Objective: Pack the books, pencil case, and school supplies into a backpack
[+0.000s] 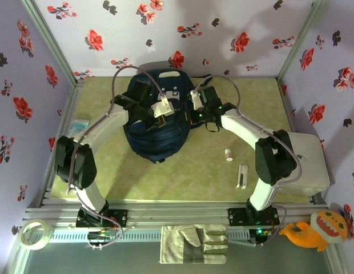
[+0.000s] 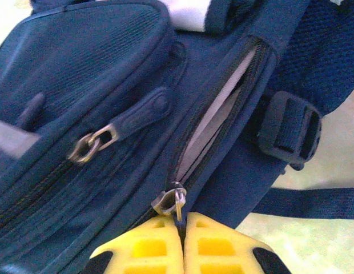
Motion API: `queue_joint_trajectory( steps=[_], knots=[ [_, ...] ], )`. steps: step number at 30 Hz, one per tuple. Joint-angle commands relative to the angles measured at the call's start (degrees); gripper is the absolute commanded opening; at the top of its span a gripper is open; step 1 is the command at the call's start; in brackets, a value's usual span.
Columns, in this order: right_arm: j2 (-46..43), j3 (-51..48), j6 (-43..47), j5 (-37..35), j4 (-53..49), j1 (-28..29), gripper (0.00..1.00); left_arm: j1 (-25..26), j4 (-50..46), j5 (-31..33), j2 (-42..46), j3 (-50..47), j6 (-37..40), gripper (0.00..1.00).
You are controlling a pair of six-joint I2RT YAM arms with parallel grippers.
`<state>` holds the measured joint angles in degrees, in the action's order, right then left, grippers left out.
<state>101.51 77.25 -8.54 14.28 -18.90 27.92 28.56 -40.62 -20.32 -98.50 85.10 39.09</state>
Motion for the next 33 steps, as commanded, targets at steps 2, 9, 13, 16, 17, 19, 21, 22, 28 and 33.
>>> queue_joint_trajectory(
  steps=[2, 9, 13, 16, 17, 19, 21, 22, 28, 33],
  knots=[
    [3.9, 4.95, 0.6, -7.23, -2.18, -5.63, 0.0, 0.51, -12.97, -1.01, 3.34, 0.33, 1.95, 0.0],
    [9.13, 11.96, -3.48, -10.77, -4.13, -6.53, 0.0, 1.15, -16.16, -2.09, 3.54, 0.68, 2.39, 0.0],
    [11.74, 16.29, -4.85, -12.64, -6.48, -6.85, 0.0, 1.33, -17.42, -2.7, 3.81, 0.59, 2.12, 0.0],
    [12.39, 17.58, -5.94, -13.37, -7.2, -7.02, 0.0, 1.35, -17.66, -2.7, 4.31, 0.04, 1.73, 0.0],
    [12.17, 17.44, -6.33, -13.69, -7.51, -7.05, 0.0, 1.39, -17.56, -2.75, 4.68, -0.28, 1.69, 0.0],
    [11.15, 16.17, -7.32, -14.9, -7.56, -7.11, 0.0, 1.4, -17.3, -2.69, 5.2, -0.7, 1.47, 0.0],
    [9.24, 13.4, -8.66, -16.28, -7.56, -7.09, 0.0, 1.33, -16.97, -2.71, 5.64, -0.86, 1.27, 0.0],
    [7.59, 11.32, -9.34, -17.09, -7.35, -7.05, 0.0, 1.38, -17.07, -2.72, 5.8, -0.81, 0.88, 0.0],
    [-3.05, -3.71, -14.03, -17.76, -2.34, -7.17, 0.0, 1.78, -17.67, -5.6, 7.83, -0.19, -0.26, 0.0],
    [-3.64, -5.68, -13.86, -18.86, -1.45, -8.04, 0.0, 1.77, -19.3, -8.94, 7.91, -0.08, 1.48, 0.0]
  ],
)
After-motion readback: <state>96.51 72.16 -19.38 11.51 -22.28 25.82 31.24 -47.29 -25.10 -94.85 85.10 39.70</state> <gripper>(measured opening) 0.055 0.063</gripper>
